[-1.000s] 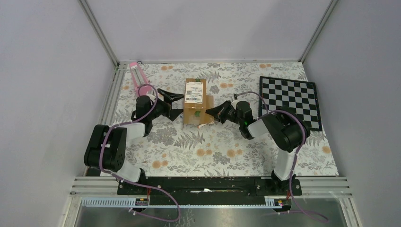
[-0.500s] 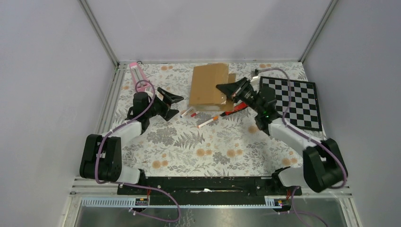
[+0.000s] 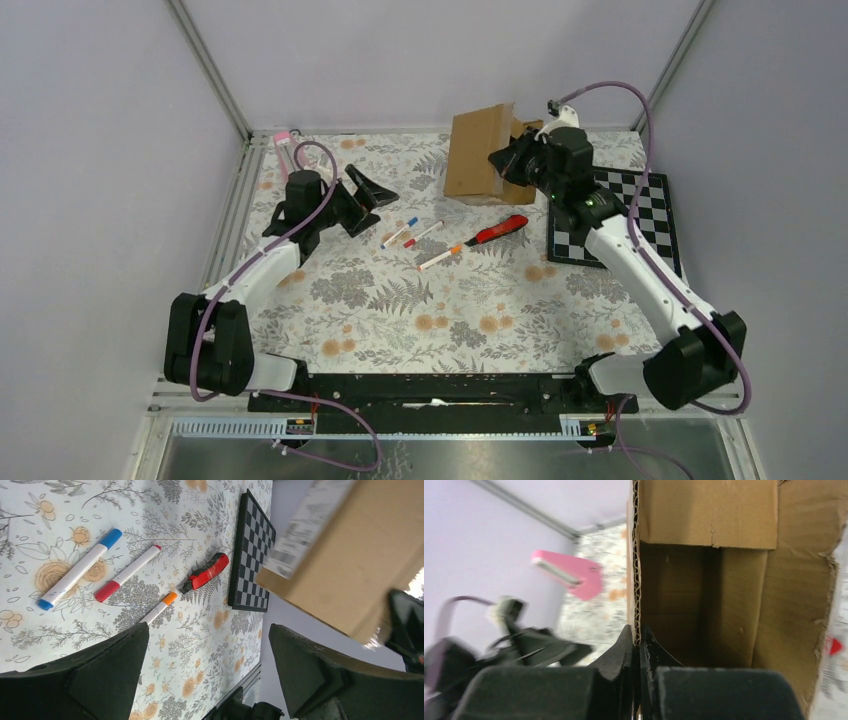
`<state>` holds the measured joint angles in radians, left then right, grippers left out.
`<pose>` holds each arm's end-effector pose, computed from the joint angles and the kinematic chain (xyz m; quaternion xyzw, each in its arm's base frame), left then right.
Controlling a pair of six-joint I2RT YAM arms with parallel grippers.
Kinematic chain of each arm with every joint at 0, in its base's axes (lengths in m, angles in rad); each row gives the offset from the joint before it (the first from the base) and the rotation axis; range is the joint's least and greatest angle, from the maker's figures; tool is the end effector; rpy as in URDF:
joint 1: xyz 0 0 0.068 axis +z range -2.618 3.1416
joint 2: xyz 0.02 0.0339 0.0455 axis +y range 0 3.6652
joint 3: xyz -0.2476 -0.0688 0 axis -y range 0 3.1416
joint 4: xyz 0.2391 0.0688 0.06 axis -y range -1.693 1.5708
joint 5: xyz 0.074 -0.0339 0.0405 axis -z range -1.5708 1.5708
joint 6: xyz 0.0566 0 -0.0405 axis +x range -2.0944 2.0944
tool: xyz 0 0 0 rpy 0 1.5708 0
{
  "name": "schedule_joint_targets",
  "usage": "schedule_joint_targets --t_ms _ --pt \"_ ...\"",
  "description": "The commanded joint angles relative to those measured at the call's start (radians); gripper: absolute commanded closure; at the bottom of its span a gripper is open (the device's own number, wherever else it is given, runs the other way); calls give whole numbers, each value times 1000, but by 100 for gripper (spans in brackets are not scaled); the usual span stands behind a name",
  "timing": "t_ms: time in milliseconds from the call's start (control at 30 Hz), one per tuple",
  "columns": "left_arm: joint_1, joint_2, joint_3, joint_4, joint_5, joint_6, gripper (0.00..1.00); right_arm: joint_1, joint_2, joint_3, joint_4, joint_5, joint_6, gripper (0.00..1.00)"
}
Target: Unpack the express box
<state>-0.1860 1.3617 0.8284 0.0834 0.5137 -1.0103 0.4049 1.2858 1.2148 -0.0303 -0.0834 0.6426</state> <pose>0.3054 -0.0858 0.2322 -0.2044 0.8047 -0.4673 0.3037 0.2949 0.1315 0.3808 0.0602 0.7394 0.3618 0.5646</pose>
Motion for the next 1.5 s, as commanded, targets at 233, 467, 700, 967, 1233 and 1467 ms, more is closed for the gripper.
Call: schedule_joint_targets --t_ms 233,467,700,967,1233,1467 --pt "-67 -48 107 -110 -49 126 1 2 315 276 -216 313 -309 100" --pt "-89 -45 153 -155 -35 170 1 11 485 408 -237 339 -347 93" --pt "-102 -39 171 -169 -8 196 1 44 627 583 -313 369 -384 71" --pt "-102 -39 176 -173 2 216 1 76 631 646 -347 353 -374 47" --pt "-120 -33 205 -181 18 240 1 93 509 582 -342 298 -333 20" --pt "-167 -42 260 -218 -13 279 1 95 297 356 -255 228 -273 0"
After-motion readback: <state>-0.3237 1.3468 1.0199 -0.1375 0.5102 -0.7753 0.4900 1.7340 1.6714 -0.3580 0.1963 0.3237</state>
